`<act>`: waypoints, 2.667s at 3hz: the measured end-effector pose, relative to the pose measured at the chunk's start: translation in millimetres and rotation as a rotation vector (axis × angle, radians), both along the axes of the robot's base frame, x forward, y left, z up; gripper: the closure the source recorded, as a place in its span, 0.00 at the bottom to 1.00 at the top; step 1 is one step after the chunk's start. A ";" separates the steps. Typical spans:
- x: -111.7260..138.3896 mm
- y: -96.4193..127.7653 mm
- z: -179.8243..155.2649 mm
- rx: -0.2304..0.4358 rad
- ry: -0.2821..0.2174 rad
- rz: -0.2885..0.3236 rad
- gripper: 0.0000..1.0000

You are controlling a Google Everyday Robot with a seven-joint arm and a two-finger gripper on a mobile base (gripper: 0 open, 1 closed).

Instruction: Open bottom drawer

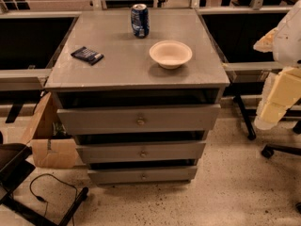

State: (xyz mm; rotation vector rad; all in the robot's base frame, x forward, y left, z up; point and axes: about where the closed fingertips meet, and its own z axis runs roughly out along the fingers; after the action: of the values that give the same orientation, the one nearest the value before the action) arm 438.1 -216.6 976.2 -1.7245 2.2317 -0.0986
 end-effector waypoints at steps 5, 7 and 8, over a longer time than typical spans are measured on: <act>-45.5 -8.7 -240.2 -0.108 0.020 -0.055 0.00; -57.0 -9.7 -302.4 -0.028 0.143 -0.056 0.00; -44.8 -10.9 -334.0 -0.072 0.137 -0.035 0.00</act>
Offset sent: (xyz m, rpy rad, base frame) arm -0.0228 0.0059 -0.1181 -0.0056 0.0989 -0.0485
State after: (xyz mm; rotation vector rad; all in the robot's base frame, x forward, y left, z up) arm 393.3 -227.5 642.3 -1.7796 2.3839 -0.0718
